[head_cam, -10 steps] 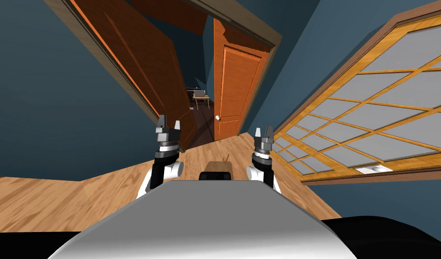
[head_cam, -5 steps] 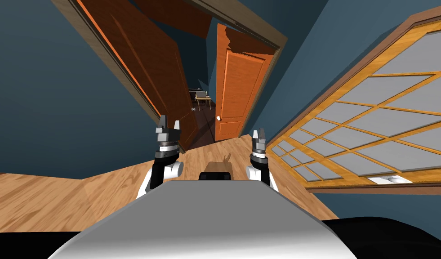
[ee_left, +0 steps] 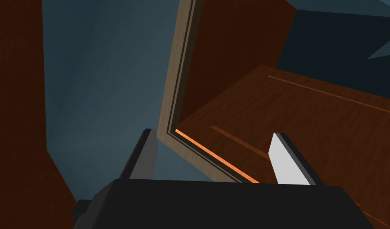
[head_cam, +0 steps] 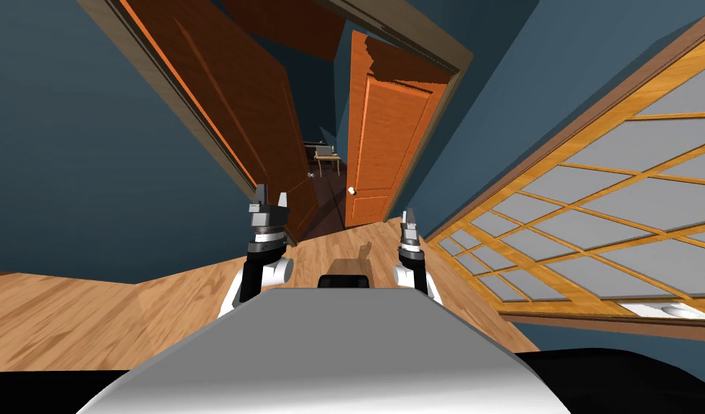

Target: Push the door open

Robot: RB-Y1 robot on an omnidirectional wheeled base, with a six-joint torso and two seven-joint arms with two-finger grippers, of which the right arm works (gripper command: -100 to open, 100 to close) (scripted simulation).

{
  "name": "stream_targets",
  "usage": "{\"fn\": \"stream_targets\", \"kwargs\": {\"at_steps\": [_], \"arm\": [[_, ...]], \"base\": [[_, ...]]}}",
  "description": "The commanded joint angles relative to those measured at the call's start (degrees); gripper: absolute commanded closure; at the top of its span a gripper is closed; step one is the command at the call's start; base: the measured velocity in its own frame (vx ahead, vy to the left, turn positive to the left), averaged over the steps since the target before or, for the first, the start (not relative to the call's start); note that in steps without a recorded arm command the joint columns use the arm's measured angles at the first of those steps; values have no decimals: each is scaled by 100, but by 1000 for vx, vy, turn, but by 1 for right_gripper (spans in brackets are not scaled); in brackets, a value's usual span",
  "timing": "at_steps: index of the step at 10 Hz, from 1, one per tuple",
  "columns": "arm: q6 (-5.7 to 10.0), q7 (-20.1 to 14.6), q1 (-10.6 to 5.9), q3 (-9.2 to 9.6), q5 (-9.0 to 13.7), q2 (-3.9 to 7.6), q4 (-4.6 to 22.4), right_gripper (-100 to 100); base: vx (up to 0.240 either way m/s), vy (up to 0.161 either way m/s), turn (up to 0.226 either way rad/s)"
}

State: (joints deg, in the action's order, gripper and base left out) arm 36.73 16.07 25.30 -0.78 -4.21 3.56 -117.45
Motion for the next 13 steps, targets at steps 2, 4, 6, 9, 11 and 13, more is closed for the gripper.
{"fn": "stream_targets", "kwargs": {"at_steps": [2,4,6,9,11,13], "arm": [[33,313,-93,-60,-129,24,322,-100],[69,547,-174,-119,-225,47,594,-100],[108,795,-261,-181,-328,65,882,-100],[167,1179,-395,-278,-486,84,1327,-100],[208,1443,-487,-344,-594,92,1633,-100],[249,1712,-580,-412,-705,93,1944,-100]], "base": [[94,-8,67],[101,3,58],[99,0,78],[91,-8,67],[106,-7,70],[93,-19,78]]}}
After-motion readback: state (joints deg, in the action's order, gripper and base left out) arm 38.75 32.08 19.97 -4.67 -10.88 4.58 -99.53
